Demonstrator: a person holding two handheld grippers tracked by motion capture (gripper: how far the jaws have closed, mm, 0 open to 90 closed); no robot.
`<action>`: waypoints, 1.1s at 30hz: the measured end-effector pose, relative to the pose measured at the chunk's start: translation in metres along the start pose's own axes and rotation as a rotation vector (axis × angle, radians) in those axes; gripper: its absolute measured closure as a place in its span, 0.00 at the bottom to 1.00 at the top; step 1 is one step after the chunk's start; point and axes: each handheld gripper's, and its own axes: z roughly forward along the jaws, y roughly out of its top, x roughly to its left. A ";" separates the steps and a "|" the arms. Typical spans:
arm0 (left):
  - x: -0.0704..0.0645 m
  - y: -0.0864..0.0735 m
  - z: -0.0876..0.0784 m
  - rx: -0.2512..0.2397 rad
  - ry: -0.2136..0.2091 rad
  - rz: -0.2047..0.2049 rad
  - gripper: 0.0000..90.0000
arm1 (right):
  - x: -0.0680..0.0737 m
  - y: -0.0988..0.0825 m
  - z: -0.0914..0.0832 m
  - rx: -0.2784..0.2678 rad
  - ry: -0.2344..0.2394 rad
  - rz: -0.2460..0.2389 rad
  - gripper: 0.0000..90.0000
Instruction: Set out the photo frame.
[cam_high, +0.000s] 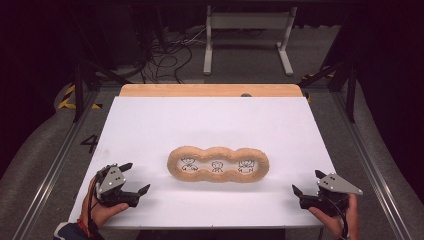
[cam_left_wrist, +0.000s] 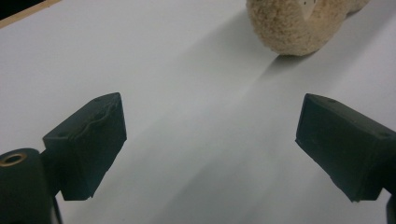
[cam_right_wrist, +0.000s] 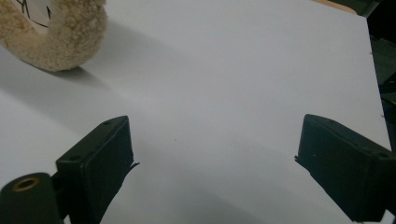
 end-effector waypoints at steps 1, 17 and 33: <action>0.003 -0.003 -0.002 0.002 0.008 -0.007 0.10 | 0.000 -0.002 0.000 0.004 0.000 0.000 0.11; 0.011 -0.017 -0.014 -0.014 0.002 -0.063 0.11 | -0.011 -0.018 -0.004 -0.008 -0.063 0.036 0.11; 0.008 -0.017 -0.013 0.006 0.004 -0.041 0.11 | -0.006 -0.014 -0.002 -0.030 -0.057 0.025 0.11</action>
